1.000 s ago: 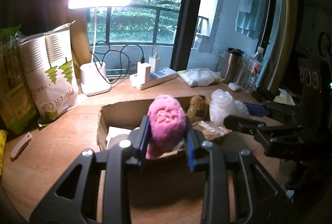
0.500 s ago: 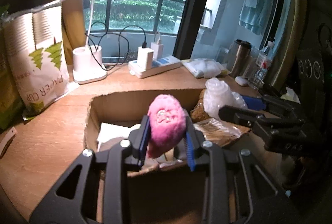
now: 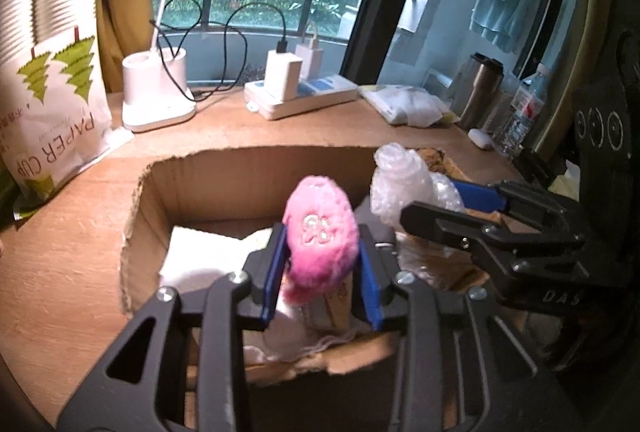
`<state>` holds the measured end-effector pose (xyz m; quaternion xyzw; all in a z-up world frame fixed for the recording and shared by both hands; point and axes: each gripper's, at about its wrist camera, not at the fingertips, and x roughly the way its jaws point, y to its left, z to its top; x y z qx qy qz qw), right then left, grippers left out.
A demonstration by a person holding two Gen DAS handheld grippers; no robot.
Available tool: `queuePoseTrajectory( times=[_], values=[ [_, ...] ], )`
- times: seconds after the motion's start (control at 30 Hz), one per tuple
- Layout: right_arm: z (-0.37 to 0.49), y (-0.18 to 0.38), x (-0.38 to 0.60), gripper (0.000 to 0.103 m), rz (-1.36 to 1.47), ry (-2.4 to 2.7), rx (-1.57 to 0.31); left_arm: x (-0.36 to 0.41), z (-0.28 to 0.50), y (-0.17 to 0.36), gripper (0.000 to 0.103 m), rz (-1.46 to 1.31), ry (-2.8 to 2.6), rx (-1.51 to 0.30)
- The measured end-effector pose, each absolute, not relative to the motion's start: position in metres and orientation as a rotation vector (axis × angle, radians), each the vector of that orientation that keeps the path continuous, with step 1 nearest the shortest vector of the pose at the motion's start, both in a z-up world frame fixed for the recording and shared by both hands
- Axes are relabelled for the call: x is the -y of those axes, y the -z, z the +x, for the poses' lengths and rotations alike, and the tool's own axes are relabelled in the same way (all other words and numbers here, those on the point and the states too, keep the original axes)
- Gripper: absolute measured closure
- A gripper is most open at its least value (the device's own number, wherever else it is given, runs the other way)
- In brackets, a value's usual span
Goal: Organize soft objects
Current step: 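Release the pink plush into the box with the left tool while the right tool releases the bubble wrap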
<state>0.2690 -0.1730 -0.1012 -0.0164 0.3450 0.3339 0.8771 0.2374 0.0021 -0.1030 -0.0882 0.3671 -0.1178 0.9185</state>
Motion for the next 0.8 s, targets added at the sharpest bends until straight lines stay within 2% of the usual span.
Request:
queuePoseTrajectory(
  times=[0.1, 0.17, 0.3, 0.43, 0.7, 0.8],
  values=[
    [0.272, 0.104, 0.173, 0.047, -0.034, -0.688, -0.728, -0.003, 0.239, 0.104, 0.062, -0.184, 0.24, -0.757],
    [0.273, 0.104, 0.173, 0.046, -0.034, -0.686, -0.73, -0.003, 0.238, 0.103, 0.048, -0.19, 0.238, -0.756],
    [0.269, 0.101, 0.173, 0.042, -0.036, -0.684, -0.722, -0.004, 0.233, 0.098, 0.047, -0.19, 0.228, -0.742],
    [0.261, 0.094, 0.176, 0.041, -0.036, -0.677, -0.704, -0.006, 0.224, 0.09, 0.039, -0.186, 0.212, -0.721],
    [0.234, 0.077, 0.18, 0.028, -0.063, -0.66, -0.663, -0.003, 0.195, 0.07, 0.037, -0.156, 0.196, -0.671],
    [0.223, 0.07, 0.183, 0.027, -0.065, -0.657, -0.647, -0.003, 0.183, 0.062, 0.036, -0.152, 0.195, -0.654]
  ],
)
